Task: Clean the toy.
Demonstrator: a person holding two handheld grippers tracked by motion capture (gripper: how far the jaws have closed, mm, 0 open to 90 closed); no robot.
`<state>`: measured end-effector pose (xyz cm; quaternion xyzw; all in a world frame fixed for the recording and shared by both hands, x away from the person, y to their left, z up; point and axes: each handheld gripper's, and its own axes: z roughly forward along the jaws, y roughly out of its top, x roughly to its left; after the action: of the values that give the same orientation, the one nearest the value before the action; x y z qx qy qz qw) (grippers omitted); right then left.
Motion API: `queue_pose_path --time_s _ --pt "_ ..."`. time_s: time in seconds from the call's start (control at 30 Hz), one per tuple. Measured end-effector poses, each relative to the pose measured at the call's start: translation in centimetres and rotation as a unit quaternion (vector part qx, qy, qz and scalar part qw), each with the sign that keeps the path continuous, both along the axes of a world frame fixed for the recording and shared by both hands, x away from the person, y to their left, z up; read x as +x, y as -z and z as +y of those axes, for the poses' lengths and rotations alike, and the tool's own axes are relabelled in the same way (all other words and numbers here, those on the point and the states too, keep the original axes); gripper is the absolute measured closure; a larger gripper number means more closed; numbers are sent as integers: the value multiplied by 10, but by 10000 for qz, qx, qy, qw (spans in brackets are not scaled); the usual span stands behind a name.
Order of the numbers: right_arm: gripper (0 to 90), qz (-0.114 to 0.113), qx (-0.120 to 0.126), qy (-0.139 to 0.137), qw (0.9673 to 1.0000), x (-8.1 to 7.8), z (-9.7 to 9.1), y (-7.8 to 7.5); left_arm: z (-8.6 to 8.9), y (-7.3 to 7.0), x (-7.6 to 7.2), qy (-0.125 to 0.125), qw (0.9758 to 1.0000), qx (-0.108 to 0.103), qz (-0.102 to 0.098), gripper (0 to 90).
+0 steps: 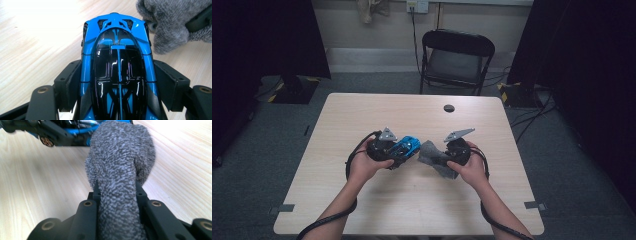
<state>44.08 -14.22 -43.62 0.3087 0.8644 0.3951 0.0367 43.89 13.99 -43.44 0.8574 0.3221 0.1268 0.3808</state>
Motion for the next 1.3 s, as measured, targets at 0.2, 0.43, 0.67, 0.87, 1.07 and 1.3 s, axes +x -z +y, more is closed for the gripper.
queue_pose_path --time_s 0.2,0.43,0.67,0.87,1.07,1.3 --pt "725 -174 -26 734 9971 7 -18 3 -5 -11 -5 144 9998 -72 -80 281" --pt "725 -249 -3 640 9976 7 -4 10 -25 -24 -9 400 9988 -223 -167 281" --pt "725 -212 229 288 9991 0 13 13 -31 -24 -3 331 9990 -267 -114 281" --pt "725 -241 223 34 9995 -7 26 15 -29 -17 1 208 9994 -281 -31 281" --pt "725 -223 194 -136 9995 -12 36 19 -29 -13 2 144 9995 -279 -4 281" --pt "726 -245 222 -424 9986 -18 48 22 -29 -13 5 32 9995 -313 -31 281"
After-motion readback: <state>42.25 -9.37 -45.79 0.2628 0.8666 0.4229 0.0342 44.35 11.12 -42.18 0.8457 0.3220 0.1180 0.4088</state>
